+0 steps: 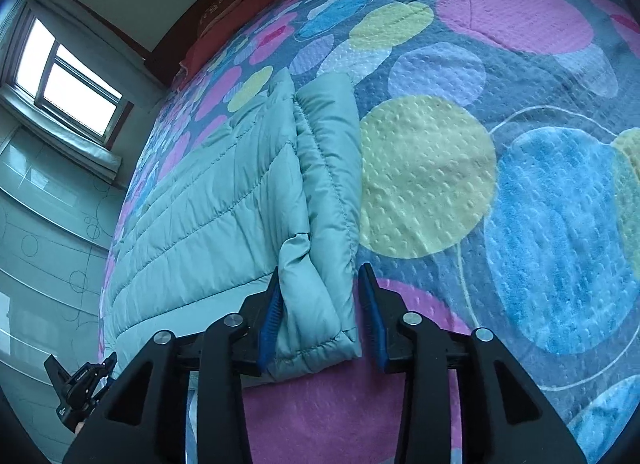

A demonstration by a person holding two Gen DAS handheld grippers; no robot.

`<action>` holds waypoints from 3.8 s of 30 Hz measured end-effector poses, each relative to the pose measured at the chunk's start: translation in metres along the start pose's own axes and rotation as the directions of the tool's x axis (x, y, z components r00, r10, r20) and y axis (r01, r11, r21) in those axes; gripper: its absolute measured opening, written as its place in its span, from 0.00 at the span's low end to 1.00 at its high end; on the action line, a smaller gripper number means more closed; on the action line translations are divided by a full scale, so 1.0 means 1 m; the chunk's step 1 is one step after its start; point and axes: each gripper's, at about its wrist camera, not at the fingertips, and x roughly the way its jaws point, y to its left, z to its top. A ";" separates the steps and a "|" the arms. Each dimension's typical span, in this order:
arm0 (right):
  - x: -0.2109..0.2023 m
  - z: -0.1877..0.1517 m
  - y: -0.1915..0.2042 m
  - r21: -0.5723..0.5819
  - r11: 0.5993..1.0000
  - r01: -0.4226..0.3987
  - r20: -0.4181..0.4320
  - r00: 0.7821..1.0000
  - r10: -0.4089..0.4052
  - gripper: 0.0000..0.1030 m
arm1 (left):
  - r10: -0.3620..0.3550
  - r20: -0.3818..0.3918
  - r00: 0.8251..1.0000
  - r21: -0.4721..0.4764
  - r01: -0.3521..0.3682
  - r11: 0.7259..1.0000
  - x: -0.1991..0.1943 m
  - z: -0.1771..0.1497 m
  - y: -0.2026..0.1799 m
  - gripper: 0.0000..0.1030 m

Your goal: Fold large clothes

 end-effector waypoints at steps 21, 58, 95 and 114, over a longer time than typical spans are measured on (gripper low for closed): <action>-0.048 0.009 0.040 -0.200 0.945 0.257 0.179 0.958 -0.223 0.43 | 0.197 0.229 0.953 0.249 -0.253 0.935 -0.056 0.009 -0.038 0.37; 0.102 -0.040 0.219 -0.575 0.779 0.251 0.143 0.968 -0.206 0.43 | 0.268 0.279 0.922 0.521 -0.379 0.764 0.066 -0.002 -0.150 0.37; 0.115 -0.048 0.213 -0.592 0.749 0.299 0.196 0.954 -0.226 0.43 | 0.319 0.272 0.908 0.333 -0.400 0.854 0.033 0.024 -0.092 0.46; 0.115 -0.048 0.212 -0.591 0.750 0.297 0.197 0.955 -0.223 0.43 | -0.053 0.011 0.999 -0.015 0.053 0.998 0.052 0.069 -0.037 0.57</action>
